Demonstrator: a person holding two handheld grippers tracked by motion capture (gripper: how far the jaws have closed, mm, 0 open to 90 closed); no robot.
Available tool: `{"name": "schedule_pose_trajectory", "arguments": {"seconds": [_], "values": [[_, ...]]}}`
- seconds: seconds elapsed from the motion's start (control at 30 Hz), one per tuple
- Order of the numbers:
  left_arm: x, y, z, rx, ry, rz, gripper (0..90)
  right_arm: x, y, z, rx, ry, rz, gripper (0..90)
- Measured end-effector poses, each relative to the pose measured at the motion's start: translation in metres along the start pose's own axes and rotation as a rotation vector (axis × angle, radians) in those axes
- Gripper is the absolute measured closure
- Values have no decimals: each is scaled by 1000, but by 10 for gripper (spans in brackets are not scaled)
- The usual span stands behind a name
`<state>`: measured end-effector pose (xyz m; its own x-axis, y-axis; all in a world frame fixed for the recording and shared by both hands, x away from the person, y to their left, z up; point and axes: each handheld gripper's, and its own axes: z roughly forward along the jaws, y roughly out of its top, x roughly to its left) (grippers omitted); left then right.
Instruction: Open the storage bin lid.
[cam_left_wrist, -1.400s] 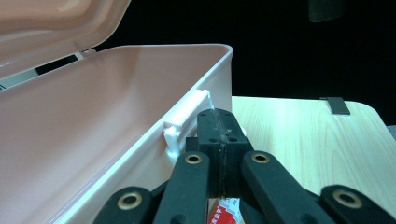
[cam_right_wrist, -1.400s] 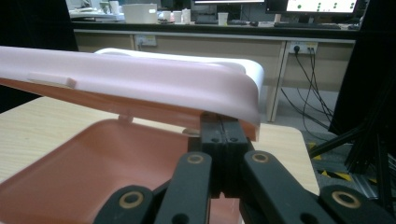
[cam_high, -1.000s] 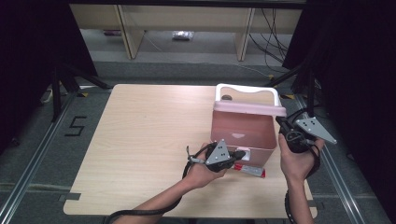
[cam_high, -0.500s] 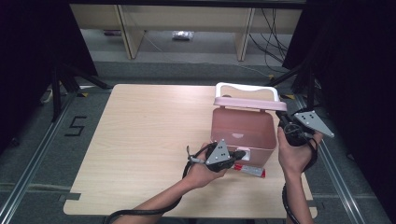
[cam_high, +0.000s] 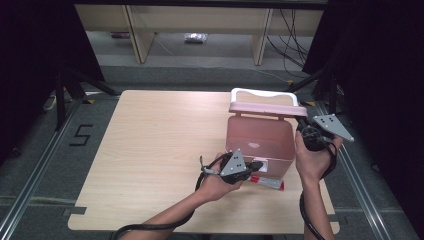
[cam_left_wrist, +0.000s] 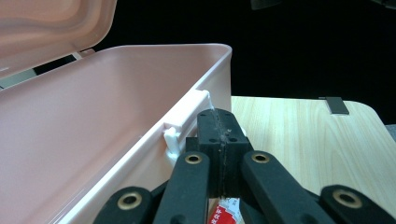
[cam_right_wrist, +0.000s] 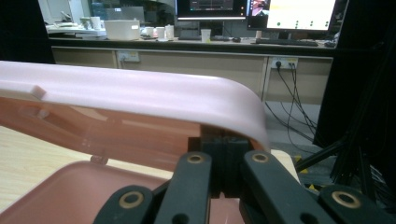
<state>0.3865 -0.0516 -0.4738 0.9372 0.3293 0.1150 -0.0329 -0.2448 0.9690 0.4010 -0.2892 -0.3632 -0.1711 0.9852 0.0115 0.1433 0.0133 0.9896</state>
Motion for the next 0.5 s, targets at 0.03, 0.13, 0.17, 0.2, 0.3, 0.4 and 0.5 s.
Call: {"name": "schedule_pose_trajectory", "arguments": {"seconds": [0.03,0.13,0.17,0.2,0.3,0.4,0.5], "values": [[0,0,0,0,0,1,898,-1,1,2,-7,-1,-16,900],[0,0,0,-1,-1,0,898,-1,2,4,6,-2,-15,900],[0,0,0,-1,-1,0,898,-1,2,6,-10,-2,-18,900],[0,0,0,-1,-1,0,898,0,2,6,-3,-9,-4,900],[0,0,0,-1,-1,2,898,-1,4,8,-5,-13,-13,900],[0,0,0,-1,0,1,898,-2,5,10,-5,-16,-10,900],[0,0,0,-1,0,0,898,-3,7,12,-3,-18,-21,900]]}}
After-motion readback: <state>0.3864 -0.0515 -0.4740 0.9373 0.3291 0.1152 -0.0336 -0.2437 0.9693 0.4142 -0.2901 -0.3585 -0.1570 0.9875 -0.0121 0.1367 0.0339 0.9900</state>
